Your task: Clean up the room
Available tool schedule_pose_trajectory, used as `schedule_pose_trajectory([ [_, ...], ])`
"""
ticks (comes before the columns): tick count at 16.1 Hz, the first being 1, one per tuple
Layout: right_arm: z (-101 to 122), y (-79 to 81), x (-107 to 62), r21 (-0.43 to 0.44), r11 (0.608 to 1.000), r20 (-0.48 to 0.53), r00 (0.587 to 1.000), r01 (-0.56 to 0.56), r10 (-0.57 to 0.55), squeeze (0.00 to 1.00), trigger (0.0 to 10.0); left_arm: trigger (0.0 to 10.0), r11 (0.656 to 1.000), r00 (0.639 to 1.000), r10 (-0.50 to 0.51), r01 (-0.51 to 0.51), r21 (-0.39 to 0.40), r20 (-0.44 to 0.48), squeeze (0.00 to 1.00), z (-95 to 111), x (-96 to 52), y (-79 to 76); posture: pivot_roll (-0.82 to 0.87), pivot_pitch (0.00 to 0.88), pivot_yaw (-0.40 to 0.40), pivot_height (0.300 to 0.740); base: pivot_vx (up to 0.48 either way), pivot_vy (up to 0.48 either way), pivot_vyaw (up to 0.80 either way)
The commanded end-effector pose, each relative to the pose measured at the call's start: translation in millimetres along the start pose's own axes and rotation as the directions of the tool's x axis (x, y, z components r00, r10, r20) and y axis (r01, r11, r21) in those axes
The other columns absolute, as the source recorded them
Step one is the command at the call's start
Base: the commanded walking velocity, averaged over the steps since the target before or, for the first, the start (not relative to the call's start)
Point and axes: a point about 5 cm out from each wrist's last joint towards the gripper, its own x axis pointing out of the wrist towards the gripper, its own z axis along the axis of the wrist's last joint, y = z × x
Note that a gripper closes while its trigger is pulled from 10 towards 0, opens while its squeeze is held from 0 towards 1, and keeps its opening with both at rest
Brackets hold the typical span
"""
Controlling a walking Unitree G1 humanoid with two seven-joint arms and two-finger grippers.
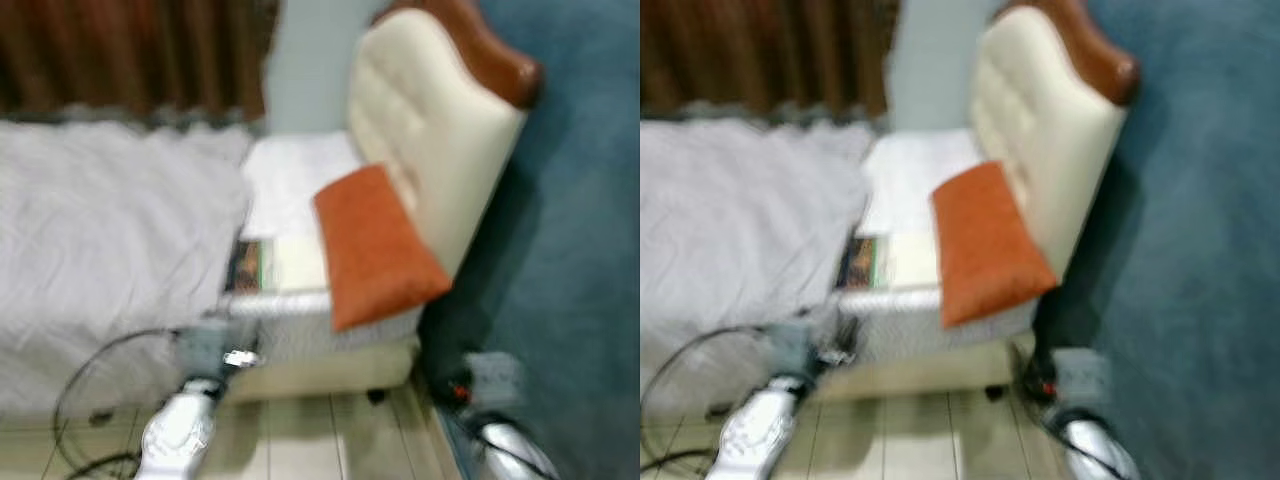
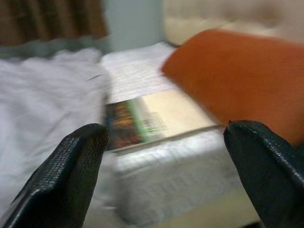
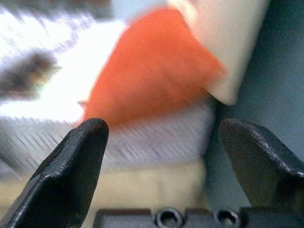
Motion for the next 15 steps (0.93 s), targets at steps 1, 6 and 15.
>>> schedule_pose_trajectory([
  [1,-8.5,-16.5,-8.9,0.001,0.999,-0.044,0.998,0.053,-0.052,0.0,10.0,10.0,0.998,0.999,-0.05,0.05,-0.025,0.008,0.0,2.6,4.6,-16.2,-0.08,0.0,-0.04,0.6,0.48,0.0,0.0],
  [6,-13.4,-14.7,-5.1,0.046,0.998,-0.077,0.996,0.042,-0.039,0.0,10.0,10.0,0.998,0.999,-0.052,0.052,-0.037,0.008,0.0,4.3,5.7,-15.5,-0.07,0.0,-0.04,0.6,0.48,0.0,0.0],
  [15,-23.6,-15.4,-2.0,0.107,0.992,-0.135,0.99,0.065,-0.05,0.0,10.0,10.0,0.999,0.999,-0.042,0.042,-0.014,-0.012,0.0,3.2,9.6,-12.5,-0.06,0.0,-0.039,0.6,0.107,0.0,0.0],
])
